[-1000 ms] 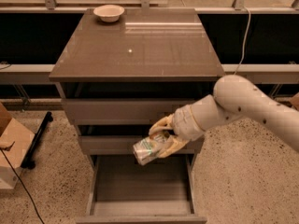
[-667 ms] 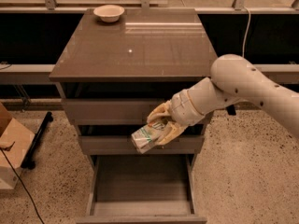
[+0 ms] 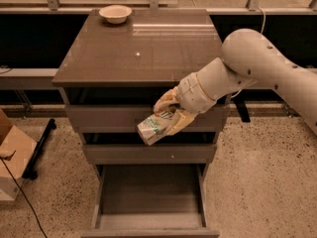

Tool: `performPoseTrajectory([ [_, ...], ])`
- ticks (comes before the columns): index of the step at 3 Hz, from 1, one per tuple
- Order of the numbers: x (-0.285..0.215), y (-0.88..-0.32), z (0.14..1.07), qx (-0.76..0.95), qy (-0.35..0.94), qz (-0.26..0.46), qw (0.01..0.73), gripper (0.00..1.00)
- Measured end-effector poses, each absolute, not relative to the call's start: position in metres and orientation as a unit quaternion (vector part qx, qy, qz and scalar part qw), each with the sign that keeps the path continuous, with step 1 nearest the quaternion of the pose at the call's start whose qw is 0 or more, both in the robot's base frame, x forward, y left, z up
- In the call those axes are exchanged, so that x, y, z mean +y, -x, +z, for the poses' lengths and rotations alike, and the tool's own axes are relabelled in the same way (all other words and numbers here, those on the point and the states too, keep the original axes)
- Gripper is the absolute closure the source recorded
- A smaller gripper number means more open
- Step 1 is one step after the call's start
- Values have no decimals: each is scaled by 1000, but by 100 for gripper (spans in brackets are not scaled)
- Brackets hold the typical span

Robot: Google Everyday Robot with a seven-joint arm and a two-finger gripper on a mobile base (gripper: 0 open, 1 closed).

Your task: Pick 7up can from bottom drawer and place on counter

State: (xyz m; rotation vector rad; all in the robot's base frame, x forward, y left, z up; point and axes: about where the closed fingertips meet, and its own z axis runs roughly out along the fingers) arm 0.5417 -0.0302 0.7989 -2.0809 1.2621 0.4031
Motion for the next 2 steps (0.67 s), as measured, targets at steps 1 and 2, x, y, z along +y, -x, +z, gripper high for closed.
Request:
performPoseTrajectory([
  [1, -33, -554, 813, 487, 782, 134, 364, 100],
  [2, -44, -592, 849, 495, 751, 101, 426, 100],
])
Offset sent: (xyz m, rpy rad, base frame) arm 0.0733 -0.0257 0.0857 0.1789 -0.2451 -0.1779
